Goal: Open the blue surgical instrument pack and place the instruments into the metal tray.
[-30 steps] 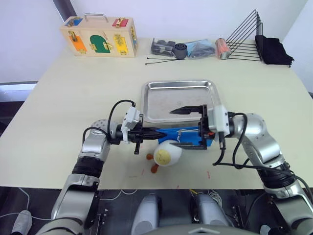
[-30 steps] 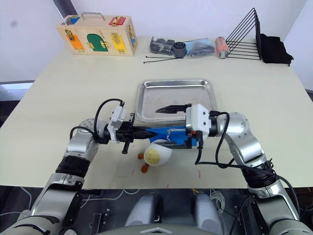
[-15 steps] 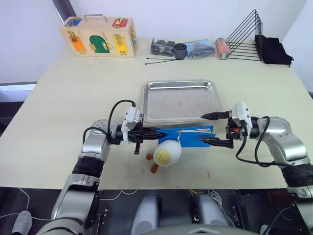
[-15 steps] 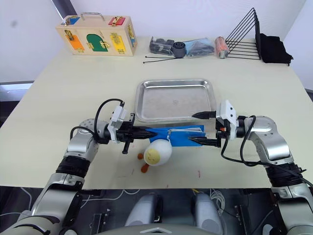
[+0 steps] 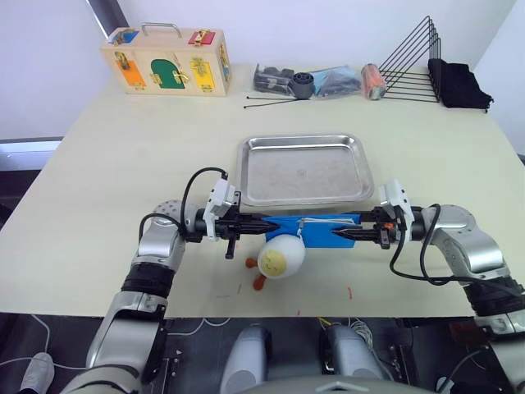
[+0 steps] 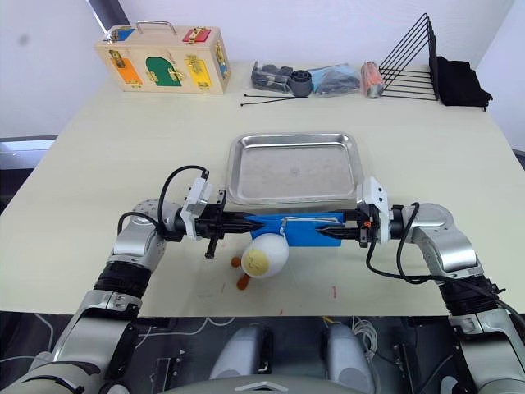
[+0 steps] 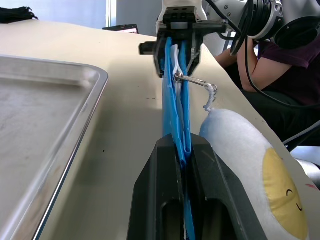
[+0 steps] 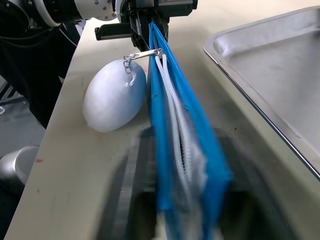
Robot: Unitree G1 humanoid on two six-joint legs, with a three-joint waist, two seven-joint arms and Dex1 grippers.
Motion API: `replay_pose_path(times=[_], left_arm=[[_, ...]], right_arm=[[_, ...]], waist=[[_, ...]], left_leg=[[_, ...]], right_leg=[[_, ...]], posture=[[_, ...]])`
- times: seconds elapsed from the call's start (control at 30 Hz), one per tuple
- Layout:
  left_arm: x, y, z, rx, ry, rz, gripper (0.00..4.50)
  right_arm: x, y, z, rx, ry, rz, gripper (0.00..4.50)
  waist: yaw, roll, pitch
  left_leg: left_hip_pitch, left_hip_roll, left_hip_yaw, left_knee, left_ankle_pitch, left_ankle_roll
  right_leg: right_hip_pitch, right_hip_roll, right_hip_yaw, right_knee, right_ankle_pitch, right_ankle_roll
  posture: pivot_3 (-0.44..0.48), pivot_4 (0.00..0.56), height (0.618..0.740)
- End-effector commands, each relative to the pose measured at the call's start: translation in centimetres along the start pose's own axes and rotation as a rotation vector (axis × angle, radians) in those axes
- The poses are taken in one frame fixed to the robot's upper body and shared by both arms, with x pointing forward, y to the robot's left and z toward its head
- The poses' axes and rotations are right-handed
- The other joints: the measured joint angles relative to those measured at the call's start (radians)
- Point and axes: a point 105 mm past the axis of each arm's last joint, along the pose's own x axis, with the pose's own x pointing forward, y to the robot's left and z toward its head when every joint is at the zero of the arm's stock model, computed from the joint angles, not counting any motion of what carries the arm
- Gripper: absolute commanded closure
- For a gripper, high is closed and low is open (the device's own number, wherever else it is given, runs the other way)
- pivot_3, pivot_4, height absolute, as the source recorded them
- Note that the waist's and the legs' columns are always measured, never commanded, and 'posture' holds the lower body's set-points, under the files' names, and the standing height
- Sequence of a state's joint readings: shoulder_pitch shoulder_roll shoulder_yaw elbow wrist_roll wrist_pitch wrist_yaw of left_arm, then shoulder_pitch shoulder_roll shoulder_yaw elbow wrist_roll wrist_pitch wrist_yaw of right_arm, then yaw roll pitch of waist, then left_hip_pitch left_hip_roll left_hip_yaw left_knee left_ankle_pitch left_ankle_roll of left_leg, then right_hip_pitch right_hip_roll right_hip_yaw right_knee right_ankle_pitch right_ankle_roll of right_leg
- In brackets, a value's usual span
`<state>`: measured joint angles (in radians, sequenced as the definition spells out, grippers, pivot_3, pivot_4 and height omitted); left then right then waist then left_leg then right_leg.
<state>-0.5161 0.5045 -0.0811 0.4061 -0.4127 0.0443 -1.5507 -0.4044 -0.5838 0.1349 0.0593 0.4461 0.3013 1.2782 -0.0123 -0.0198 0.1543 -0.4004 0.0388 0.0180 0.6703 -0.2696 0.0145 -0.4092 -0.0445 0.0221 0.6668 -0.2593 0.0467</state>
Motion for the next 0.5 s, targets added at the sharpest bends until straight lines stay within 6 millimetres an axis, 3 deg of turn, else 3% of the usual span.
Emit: replay_pose_path(times=[0.03, 0.3, 0.47, 0.5], left_arm=[[0.1, -0.2, 0.1, 0.013, 0.008, -0.023, 4.5], [-0.2, 0.0, 0.2, 0.005, 0.016, 0.003, 4.5], [-1.4, 0.1, 0.8, -0.005, 0.012, 0.051, 4.5], [-1.8, 0.0, 0.9, -0.005, 0.017, 0.064, 3.74]], right_arm=[[0.0, -0.4, 1.0, -0.035, -0.032, -0.01, 4.42], [0.2, 0.1, 0.7, -0.029, -0.027, 0.025, 4.42], [-0.1, -0.3, 0.6, -0.057, -0.013, 0.007, 4.42], [-0.1, -0.4, 0.5, -0.066, -0.005, 0.004, 4.5]], waist=[[-0.001, 0.0, 0.0], [-0.002, 0.0, 0.0], [-0.003, 0.0, 0.0], [-0.004, 0.0, 0.0]], left_leg=[[0.0, 0.0, 0.0, 0.0, 0.0, 0.0], [0.0, 0.0, 0.0, 0.0, 0.0, 0.0], [0.0, 0.0, 0.0, 0.0, 0.0, 0.0], [0.0, 0.0, 0.0, 0.0, 0.0, 0.0]], right_leg=[[0.0, 0.0, 0.0, 0.0, 0.0, 0.0], [0.0, 0.0, 0.0, 0.0, 0.0, 0.0], [0.0, 0.0, 0.0, 0.0, 0.0, 0.0], [0.0, 0.0, 0.0, 0.0, 0.0, 0.0]], posture=[[0.0, 0.15, 0.74], [0.0, 0.15, 0.74], [0.0, 0.15, 0.74], [0.0, 0.15, 0.74]])
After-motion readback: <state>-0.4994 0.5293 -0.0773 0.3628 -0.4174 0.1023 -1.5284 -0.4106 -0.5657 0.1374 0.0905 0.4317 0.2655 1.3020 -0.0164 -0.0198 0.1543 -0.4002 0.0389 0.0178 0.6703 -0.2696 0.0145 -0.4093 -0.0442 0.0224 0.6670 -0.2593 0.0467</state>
